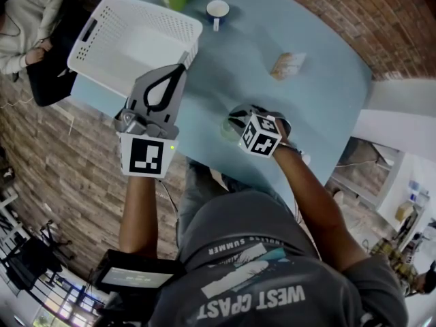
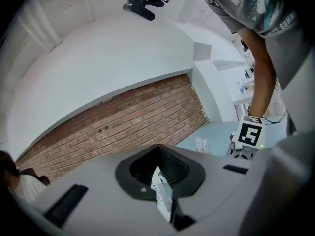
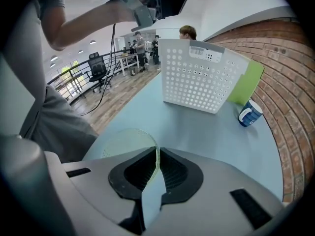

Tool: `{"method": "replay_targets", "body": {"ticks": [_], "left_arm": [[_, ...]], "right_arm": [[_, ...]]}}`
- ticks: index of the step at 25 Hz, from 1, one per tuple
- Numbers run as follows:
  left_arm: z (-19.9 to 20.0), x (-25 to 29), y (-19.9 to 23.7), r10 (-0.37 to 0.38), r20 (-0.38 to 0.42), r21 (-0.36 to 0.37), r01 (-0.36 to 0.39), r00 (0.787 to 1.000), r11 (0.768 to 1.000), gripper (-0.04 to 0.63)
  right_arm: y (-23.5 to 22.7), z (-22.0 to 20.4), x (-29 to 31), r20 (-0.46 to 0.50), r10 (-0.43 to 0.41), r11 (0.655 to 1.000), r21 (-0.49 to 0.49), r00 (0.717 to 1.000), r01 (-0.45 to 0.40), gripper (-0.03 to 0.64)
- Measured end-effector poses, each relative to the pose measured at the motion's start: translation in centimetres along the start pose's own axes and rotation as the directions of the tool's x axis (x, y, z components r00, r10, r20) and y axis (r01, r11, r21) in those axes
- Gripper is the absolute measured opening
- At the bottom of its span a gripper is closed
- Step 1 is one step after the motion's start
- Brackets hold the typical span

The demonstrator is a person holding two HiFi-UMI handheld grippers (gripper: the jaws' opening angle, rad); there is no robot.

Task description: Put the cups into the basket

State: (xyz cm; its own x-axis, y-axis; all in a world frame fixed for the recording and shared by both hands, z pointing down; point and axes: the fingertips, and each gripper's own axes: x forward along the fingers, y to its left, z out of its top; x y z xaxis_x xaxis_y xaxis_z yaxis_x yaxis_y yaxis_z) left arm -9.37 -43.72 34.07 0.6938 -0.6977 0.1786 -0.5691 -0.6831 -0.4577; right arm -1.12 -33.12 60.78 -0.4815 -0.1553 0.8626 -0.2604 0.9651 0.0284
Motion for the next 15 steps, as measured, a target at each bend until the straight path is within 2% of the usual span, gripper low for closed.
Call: {"method": "replay_targets", "body": {"ticks": [5, 15], "left_arm": [[-0.5, 0.6, 1.1, 0.012, 0.003, -0.019, -0.012, 1.000, 1.000, 0.000], [-0.5, 0.3, 4.3, 0.036, 0.012, 0.002, -0.036, 0.999, 0.999, 0.001]], "right_arm": [[-1.0, 1.1, -0.8, 0.018, -0.018, 1.000, -0.002, 1.000, 0.018, 0.035], [-3.9, 5.4, -4.1, 0.074, -0.092, 0.995, -0.020, 0.993, 0.093, 0.035]]}}
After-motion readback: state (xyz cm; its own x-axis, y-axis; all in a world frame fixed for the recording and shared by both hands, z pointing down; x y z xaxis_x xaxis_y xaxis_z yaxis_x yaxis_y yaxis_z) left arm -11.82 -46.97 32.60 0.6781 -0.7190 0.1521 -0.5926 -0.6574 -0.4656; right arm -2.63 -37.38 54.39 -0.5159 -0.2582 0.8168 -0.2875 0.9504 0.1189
